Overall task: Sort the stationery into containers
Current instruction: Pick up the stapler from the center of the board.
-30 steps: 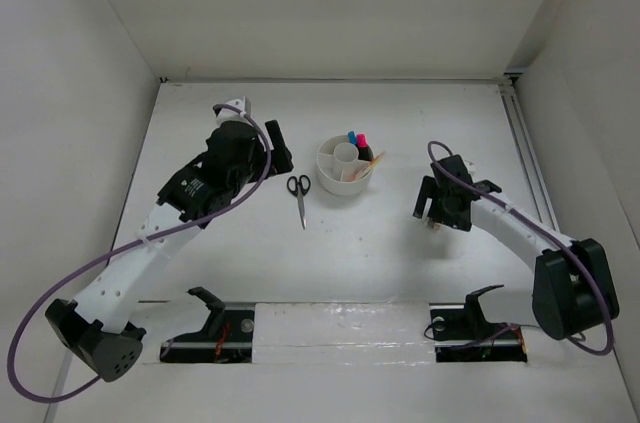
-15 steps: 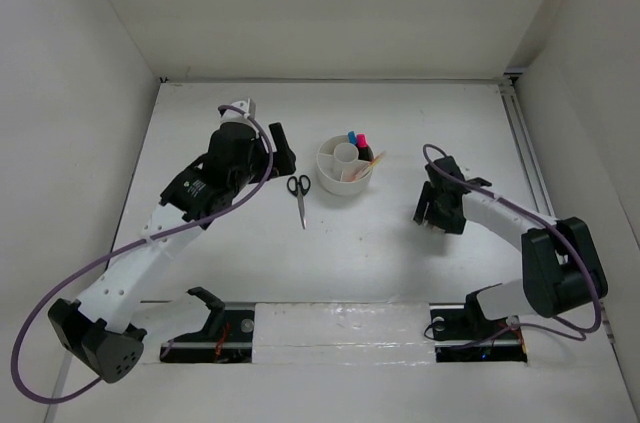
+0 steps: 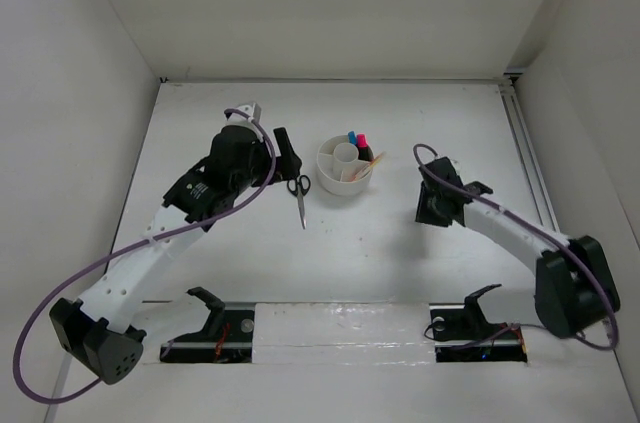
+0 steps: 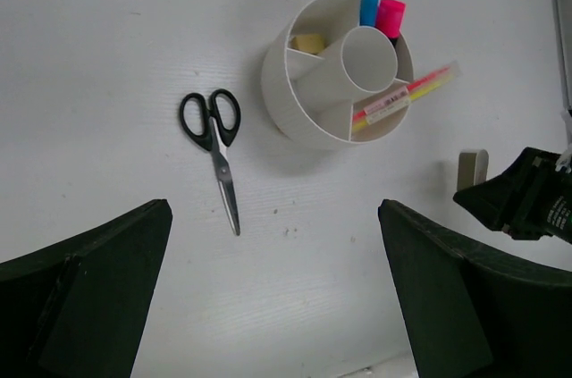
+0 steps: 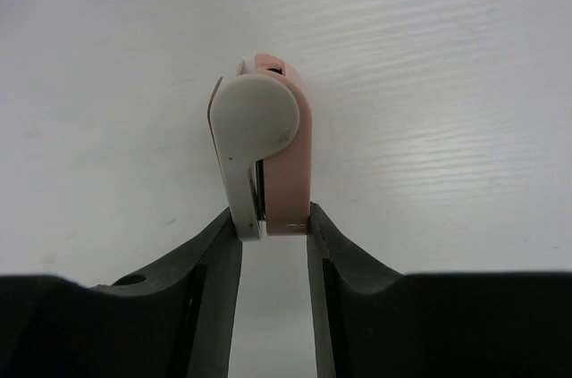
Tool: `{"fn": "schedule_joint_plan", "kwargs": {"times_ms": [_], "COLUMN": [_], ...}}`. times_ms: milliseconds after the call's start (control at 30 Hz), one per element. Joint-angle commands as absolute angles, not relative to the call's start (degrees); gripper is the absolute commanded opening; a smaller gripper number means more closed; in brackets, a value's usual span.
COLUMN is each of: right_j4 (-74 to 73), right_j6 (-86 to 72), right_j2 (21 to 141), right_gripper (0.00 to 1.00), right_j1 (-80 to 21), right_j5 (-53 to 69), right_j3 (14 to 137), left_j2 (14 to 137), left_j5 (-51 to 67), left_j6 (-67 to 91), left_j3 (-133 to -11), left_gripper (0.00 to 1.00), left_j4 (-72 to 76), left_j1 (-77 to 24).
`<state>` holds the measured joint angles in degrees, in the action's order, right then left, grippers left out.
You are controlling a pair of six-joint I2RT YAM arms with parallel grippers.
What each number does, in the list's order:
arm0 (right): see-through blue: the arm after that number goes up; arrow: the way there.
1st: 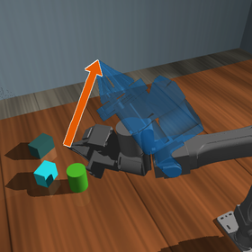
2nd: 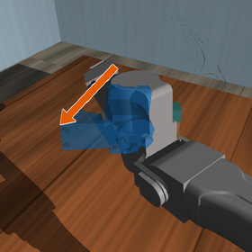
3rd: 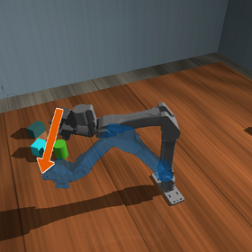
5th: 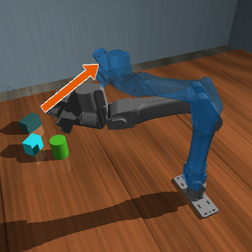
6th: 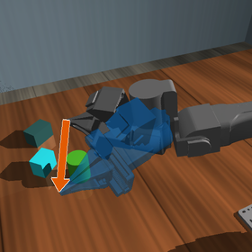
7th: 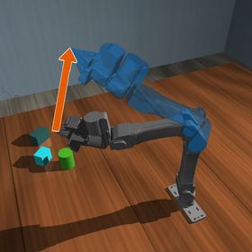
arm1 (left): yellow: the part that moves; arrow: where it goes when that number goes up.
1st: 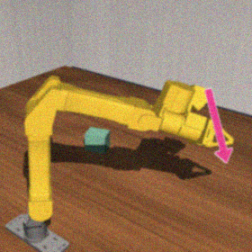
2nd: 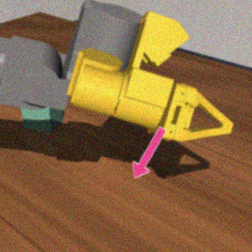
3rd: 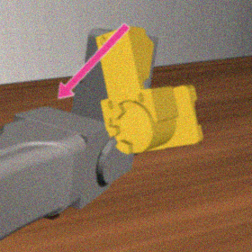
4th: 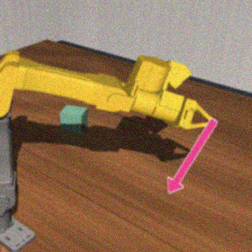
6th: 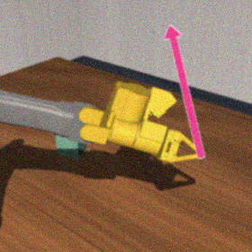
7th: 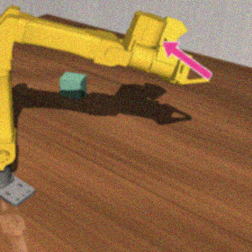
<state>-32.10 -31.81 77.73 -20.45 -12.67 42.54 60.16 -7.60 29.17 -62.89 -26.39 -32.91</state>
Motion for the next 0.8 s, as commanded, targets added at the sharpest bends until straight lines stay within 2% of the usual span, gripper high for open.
{"fn": "schedule_joint_plan", "kwargs": {"times_ms": [0, 100, 367, 533, 767], "right_j4": [-27.77, -26.02, -22.69, -21.53, -19.51], "right_j6": [-27.96, -26.38, -18.46, -18.46, -19.60], "right_j2": [63.78, 54.62, 43.52, 41.40, 46.05], "right_gripper": [0.00, 0.00, 0.00, 0.00, 0.00], "right_j1": [-27.06, -28.39, -33.57, -38.48, -42.45], "right_j5": [-12.04, -8.54, 0.44, 1.85, 1.94], "right_j3": [43.77, 42.72, 43.42, 46.13, 49.92], "left_j2": [58.54, 58.01, 57.56, 58.18, 59.77], "left_j5": [-0.46, 7.02, 24.67, 25.93, 26.45], "left_j6": [31.02, 32.34, 39.89, 41.40, 39.55], "left_j3": [-61.53, -61.00, -52.75, -51.24, -50.02], "left_gripper": [1.00, 1.00, 1.00, 1.00, 0.99], "left_j4": [-21.37, -15.92, 3.41, 14.48, 21.25], "left_j1": [-32.78, -32.78, -32.78, -37.17, -40.61]}}
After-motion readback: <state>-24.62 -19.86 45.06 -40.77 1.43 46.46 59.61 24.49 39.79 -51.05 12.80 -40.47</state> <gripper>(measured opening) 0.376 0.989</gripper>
